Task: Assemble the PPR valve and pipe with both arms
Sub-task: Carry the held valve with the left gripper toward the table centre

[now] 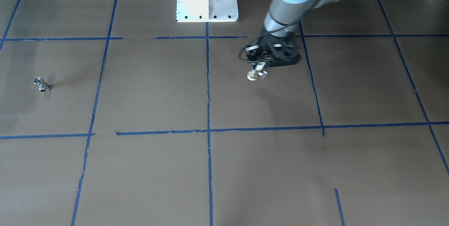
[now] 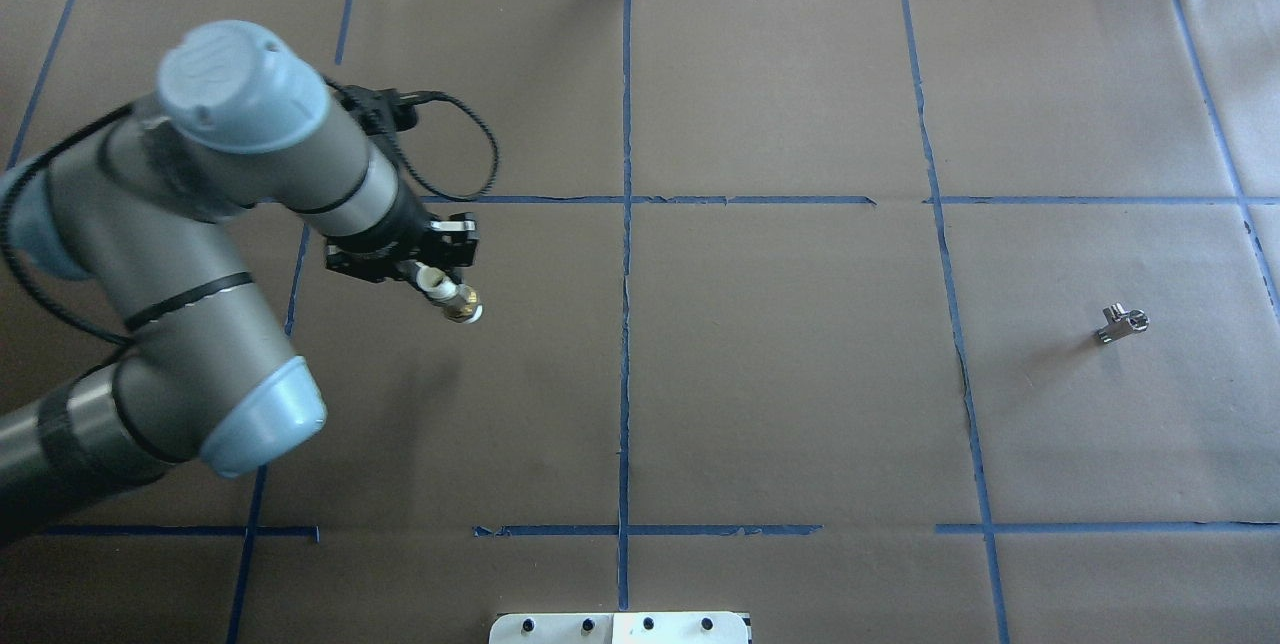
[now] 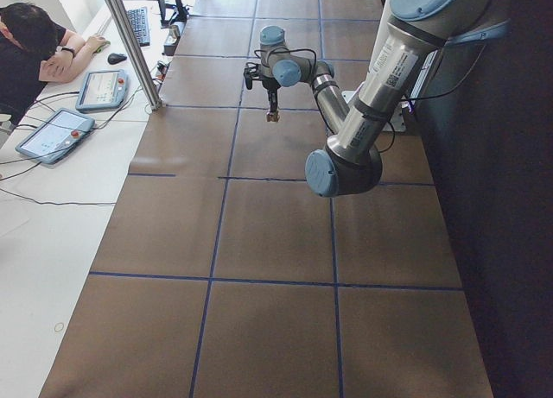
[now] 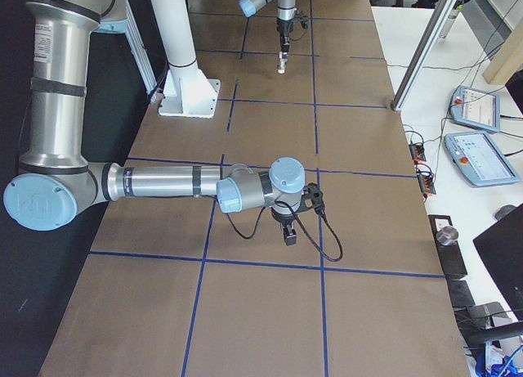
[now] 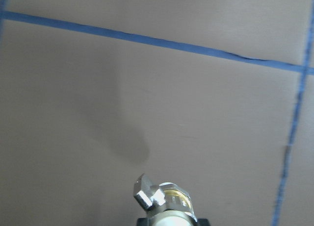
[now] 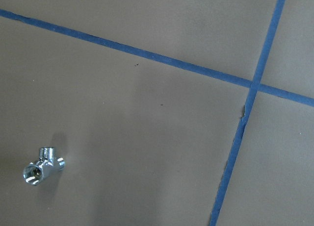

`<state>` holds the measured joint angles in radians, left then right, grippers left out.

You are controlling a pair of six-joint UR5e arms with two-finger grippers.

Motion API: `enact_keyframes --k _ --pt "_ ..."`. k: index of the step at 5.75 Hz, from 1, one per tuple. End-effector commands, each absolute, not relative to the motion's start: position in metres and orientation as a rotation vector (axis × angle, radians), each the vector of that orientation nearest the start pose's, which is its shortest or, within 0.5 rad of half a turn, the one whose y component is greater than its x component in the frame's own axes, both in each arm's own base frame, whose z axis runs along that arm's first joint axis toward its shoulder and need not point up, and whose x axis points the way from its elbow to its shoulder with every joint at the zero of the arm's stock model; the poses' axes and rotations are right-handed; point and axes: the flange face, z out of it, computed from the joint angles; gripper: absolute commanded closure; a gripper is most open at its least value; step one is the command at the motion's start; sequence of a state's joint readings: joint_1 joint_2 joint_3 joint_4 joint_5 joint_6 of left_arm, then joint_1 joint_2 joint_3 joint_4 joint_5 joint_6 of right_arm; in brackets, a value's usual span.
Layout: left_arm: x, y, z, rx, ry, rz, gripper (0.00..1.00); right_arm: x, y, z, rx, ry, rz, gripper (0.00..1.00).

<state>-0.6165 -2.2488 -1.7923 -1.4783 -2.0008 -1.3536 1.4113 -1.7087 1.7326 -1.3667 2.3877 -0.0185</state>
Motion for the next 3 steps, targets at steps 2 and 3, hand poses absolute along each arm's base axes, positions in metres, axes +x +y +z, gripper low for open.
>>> enact_keyframes --k 2,3 --pt "0.585 -0.450 0.104 -0.033 0.827 -0.251 1.00 -0.011 -0.449 0.622 0.149 -0.829 -0.256 0.00" --pt "0.590 -0.446 0.108 -0.040 0.820 -0.250 1.00 -0.011 -0.448 0.623 0.147 -0.829 -0.255 0.00"
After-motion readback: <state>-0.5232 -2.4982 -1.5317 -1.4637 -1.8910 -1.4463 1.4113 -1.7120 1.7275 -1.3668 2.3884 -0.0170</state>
